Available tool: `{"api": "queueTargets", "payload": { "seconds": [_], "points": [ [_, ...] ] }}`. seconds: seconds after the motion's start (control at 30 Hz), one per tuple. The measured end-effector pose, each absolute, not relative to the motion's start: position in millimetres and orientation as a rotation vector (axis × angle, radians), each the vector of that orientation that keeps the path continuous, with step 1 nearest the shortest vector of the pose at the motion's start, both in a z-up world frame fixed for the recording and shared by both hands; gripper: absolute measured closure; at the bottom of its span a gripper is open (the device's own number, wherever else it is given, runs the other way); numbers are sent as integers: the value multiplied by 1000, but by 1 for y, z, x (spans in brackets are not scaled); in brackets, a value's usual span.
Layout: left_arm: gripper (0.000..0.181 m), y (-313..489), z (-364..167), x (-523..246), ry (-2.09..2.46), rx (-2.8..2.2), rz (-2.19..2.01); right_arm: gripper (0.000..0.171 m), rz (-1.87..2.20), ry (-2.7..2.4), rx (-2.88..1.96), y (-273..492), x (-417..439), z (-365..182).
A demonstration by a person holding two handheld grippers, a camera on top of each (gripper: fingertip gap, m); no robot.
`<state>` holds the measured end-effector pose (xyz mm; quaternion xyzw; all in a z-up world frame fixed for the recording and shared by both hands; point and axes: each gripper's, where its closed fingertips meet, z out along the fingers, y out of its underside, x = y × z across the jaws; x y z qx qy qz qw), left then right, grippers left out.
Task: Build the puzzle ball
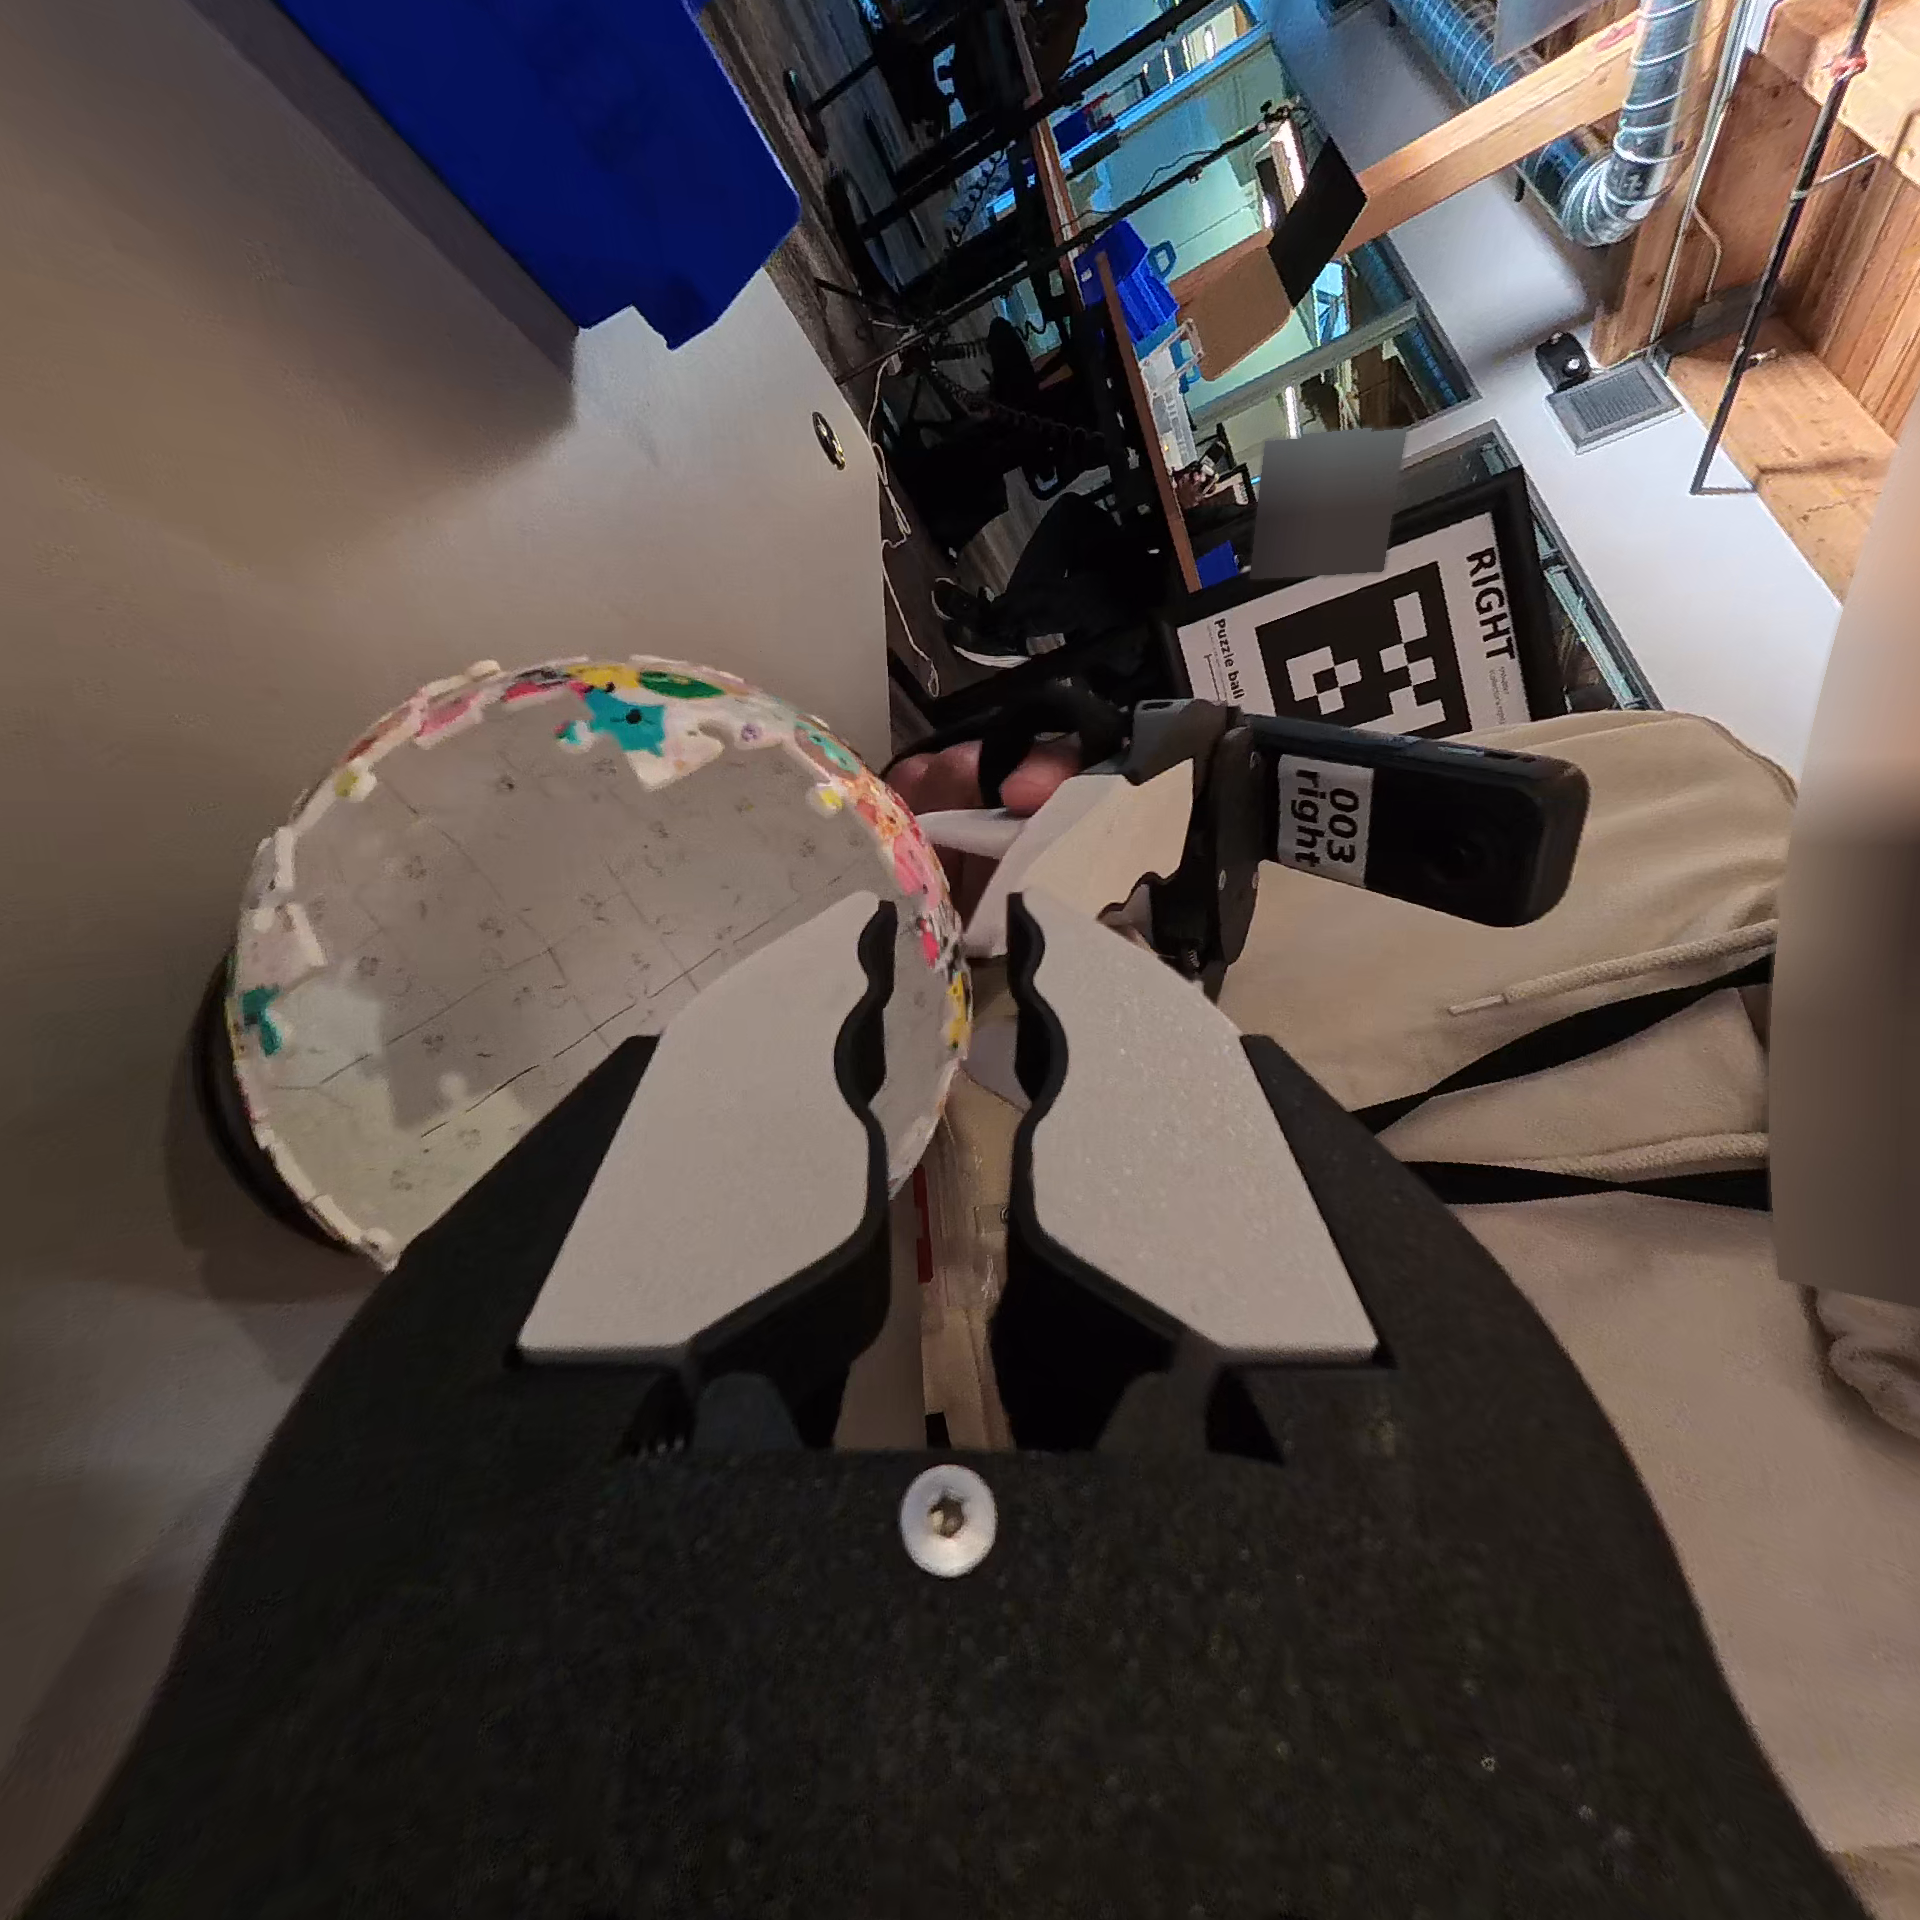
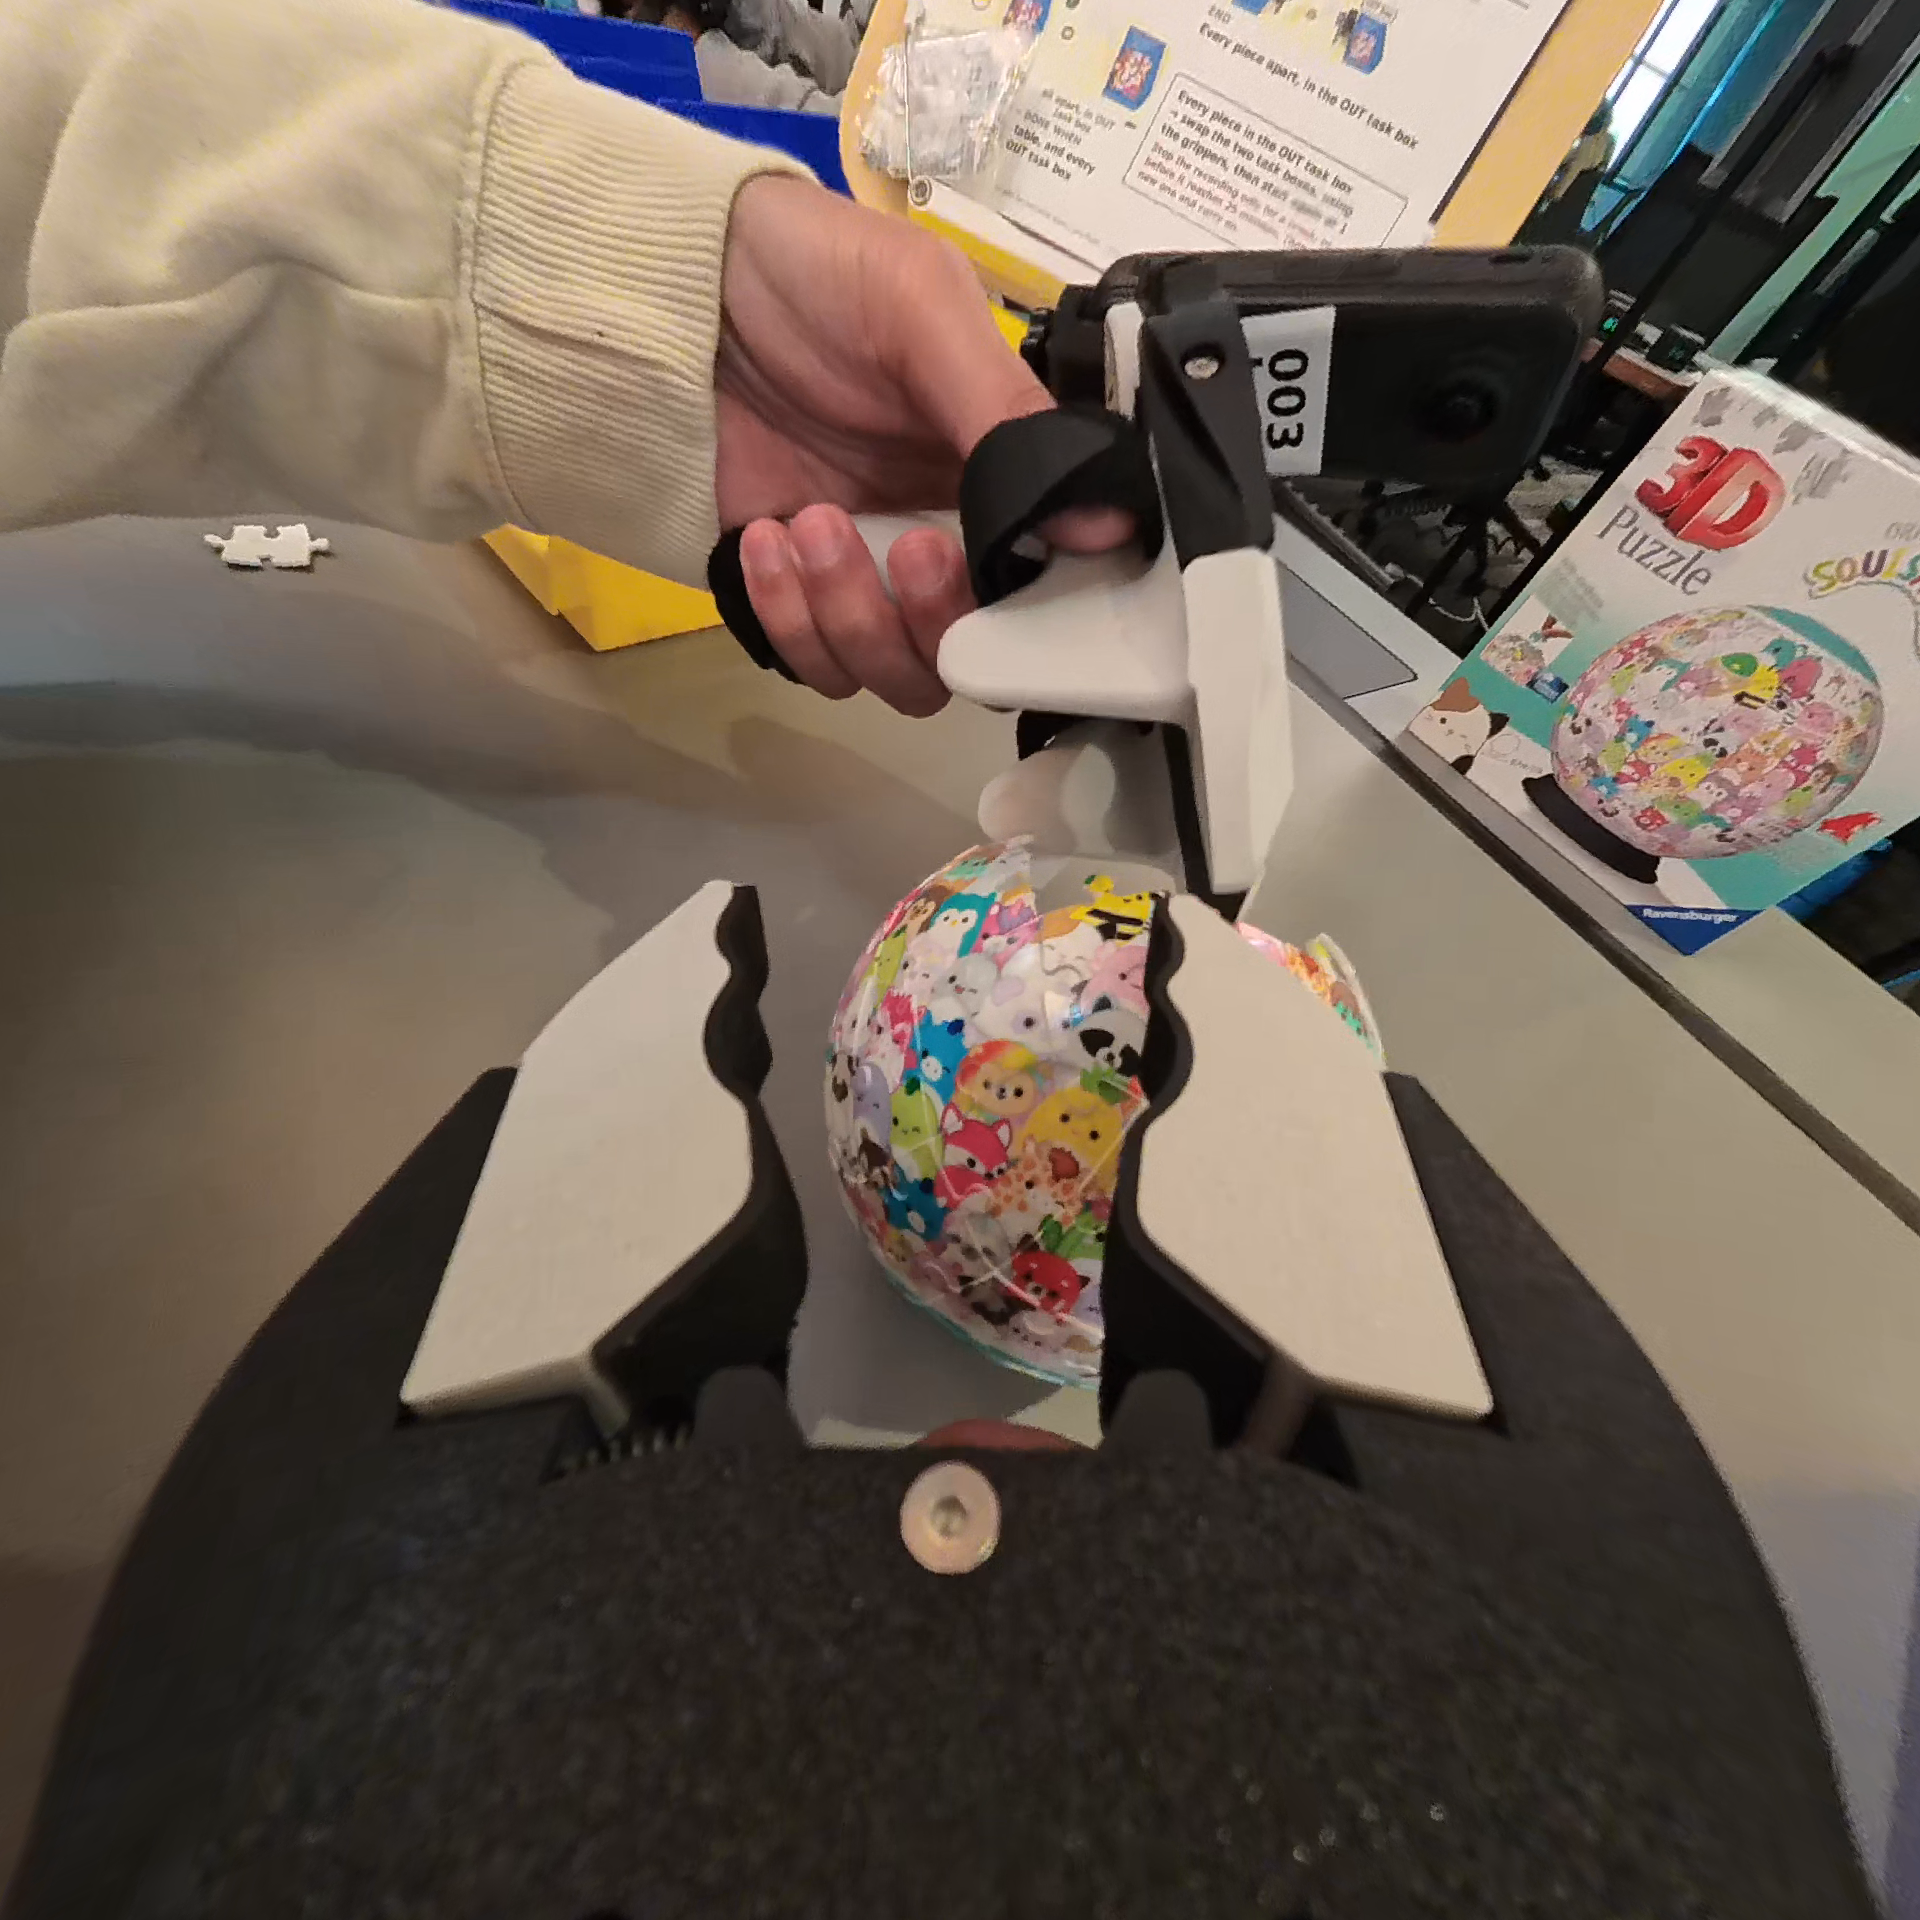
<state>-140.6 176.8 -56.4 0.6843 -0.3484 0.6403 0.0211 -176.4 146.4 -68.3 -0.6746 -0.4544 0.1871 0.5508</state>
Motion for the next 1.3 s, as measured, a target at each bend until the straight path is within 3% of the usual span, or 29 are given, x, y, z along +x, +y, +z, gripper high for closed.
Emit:
{"api": "queueTargets", "payload": {
  "seconds": [0.37, 0.47, 0.6, 1.0, 1.3],
  "points": [
    [162, 185, -73, -168, -1313, 2309, 1771, 134, 410, -1170, -1554, 134, -161, -57],
    [169, 189, -80, -168, -1432, 2329, 1654, 141, 399, -1197, -1583, 133, -162, -56],
    [181, 202, -92, -167, -1637, 2358, 1406, 171, 356, -1224, -1608, 134, -165, -60],
    [181, 171, -101, -158, -1777, 1822, 1190, 171, 184, -1174, -1751, 151, -164, -62],
    [181, 162, -98, -154, -1782, 1742, 1241, 171, 95, -1178, -1783, 154, -164, -62]
  ]
}}
